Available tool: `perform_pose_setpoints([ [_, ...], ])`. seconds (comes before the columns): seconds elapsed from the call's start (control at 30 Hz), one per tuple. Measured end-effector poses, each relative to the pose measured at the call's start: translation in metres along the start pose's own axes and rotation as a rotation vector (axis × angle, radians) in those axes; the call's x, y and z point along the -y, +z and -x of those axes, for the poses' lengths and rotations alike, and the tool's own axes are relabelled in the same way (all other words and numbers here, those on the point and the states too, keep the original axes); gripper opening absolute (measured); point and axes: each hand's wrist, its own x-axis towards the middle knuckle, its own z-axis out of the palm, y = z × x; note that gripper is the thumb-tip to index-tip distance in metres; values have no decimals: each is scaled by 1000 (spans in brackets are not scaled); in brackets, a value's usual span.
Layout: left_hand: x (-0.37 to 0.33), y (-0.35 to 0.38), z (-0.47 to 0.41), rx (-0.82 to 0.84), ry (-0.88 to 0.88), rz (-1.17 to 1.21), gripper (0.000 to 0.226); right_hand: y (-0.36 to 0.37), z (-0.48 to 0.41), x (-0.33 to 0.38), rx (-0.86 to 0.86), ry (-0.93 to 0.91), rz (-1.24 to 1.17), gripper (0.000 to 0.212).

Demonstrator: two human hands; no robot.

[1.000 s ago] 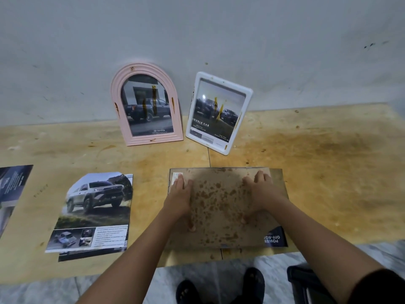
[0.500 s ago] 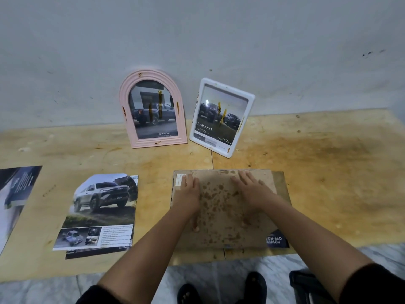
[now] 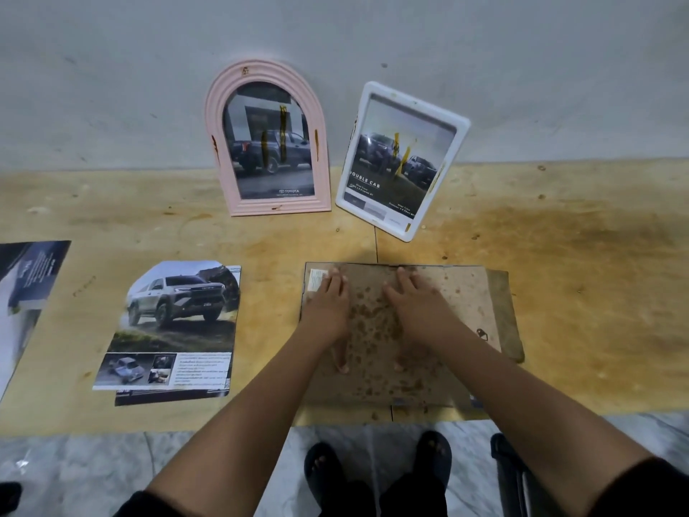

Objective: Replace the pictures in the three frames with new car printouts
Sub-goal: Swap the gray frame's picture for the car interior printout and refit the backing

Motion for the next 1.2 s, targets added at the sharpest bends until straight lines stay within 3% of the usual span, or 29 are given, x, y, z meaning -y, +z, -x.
perform_pose_setpoints([
  [0.1,4,2,3,-14,25,18,104,-5,-1,8,-38,-2,85,97],
  [0.13,7,1,6,-16,46,24,105,-6,-1,9,-42,-10,78,94],
  [0.3,24,-2,15,-46,155,41,128,-9,3,-1,26,-61,34,133],
  [0.47,27,0,15,-32,108,-3,147,-19,-1,18,-64,-251,180,101],
  [0.6,33,3,14,-24,113,1,142,-22,-12,27,39,-262,179,118],
  [0.83,21,0,11,4,96,-130,131,-12,-15,44,29,-229,163,119],
  [1.0,15,4,8,21,48,-46,129,-13,-16,35,98,-207,121,145],
  [1.2,25,0,23,54,102,28,145,-6,5,20,68,-142,-77,122],
])
